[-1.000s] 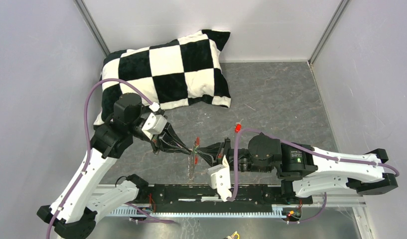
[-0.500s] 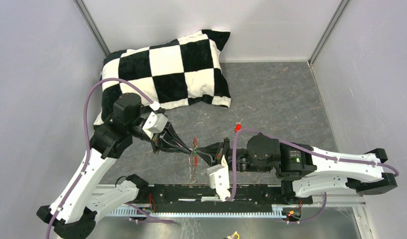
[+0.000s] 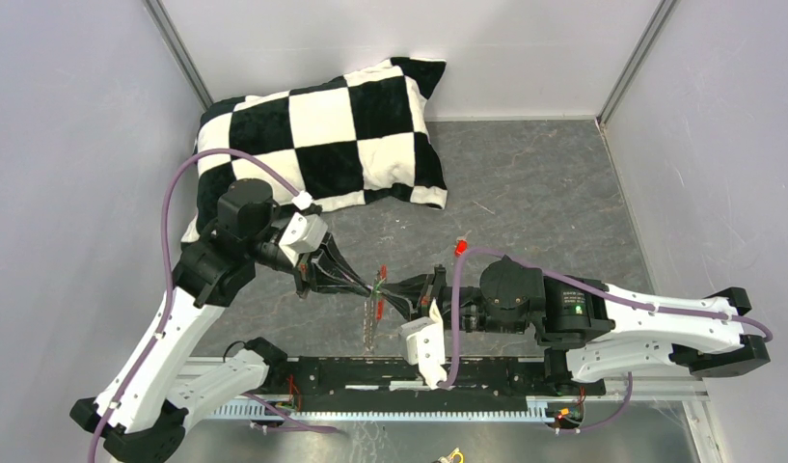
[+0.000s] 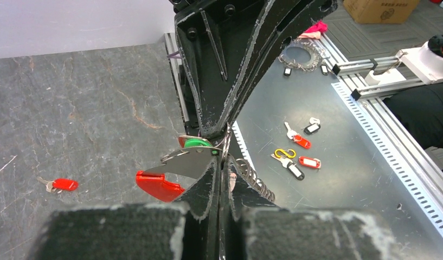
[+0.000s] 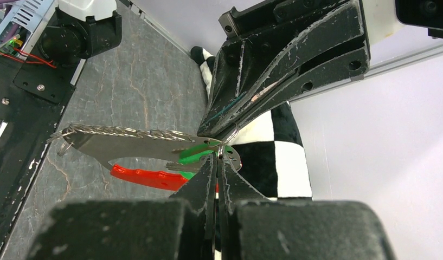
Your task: Put the keys on the keyring
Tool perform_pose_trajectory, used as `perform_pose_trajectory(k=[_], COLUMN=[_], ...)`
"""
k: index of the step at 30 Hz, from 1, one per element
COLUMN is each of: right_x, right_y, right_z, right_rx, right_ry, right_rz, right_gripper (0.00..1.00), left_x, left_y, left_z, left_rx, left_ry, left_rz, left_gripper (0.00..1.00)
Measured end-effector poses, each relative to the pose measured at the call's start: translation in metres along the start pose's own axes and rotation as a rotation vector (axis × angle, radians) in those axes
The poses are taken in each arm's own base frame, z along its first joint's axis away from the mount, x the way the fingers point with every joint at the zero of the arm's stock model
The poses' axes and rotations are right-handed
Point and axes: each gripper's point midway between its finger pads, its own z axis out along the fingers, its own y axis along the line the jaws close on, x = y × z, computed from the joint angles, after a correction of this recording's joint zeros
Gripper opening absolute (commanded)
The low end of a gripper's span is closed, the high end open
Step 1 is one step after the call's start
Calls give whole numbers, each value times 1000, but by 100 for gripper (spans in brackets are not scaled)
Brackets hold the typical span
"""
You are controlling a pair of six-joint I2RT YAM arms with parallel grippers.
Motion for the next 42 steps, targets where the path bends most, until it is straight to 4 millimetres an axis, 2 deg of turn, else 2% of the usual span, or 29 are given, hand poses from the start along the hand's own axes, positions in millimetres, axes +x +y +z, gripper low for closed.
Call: perform_pose_trajectory(k=[16, 32, 42], right_x=[-7, -7, -8], right_y=[-10, -6, -3], right_z=[2, 5, 14], right_rx=[2, -31, -152], right_ry=[6, 21, 57], right_rz=[0, 6, 43], right_gripper=[1, 1, 0], left_x=[-2, 4, 10], left_y=[2, -2, -8], left_z=[-1, -2, -5], left_rx=[-30, -29, -24], left_ry=[6, 22, 45], left_rz=[-49, -78, -37], left_gripper=[2, 2, 2])
